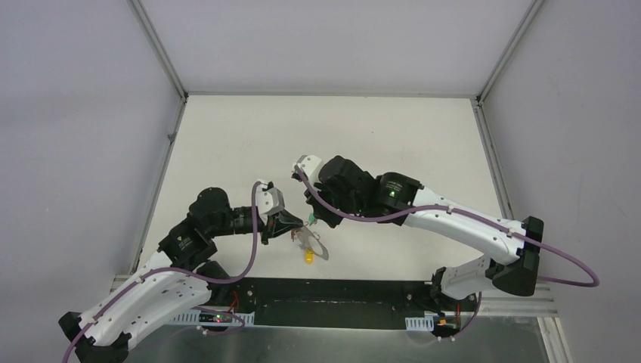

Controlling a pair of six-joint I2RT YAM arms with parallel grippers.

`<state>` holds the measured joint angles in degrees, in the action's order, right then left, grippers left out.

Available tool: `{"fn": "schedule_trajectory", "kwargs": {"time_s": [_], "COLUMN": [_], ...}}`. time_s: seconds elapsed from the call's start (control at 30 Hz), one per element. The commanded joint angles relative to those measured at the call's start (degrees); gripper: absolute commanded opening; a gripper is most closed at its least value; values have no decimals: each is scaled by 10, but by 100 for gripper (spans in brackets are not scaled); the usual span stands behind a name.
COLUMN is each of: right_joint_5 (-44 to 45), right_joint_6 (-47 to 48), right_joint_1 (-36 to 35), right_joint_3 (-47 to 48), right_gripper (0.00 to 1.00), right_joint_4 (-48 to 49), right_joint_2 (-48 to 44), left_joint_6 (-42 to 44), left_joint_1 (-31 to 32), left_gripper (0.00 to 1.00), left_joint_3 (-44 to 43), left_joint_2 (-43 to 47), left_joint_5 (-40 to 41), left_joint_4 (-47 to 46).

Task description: Put the keys on the keyring

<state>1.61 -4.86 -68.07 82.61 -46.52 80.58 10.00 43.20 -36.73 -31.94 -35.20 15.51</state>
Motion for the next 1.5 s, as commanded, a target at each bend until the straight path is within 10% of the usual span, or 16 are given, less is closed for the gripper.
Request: {"fn": "schedule_trajectory", "kwargs": {"time_s": [0.0, 0.47, 1.47], "right_joint_5": [15, -144, -121], "right_joint_6": [-7, 27, 19], "right_joint_1": [1, 0, 0], "right_joint_3": [-4, -42, -25], "right_gripper": [0, 0, 0], "right_joint_4": [-2, 80, 117], "right_joint_2": [-9, -66, -49], "left_joint_6": [-2, -5, -17], "left_joint_1": [6, 5, 6], "left_gripper": [0, 0, 0], "left_joint_3": [-12, -9, -3], "left_joint_2": [9, 19, 28], "left_joint_5": [-15, -8, -9], "left_joint_4": [-18, -17, -17]}}
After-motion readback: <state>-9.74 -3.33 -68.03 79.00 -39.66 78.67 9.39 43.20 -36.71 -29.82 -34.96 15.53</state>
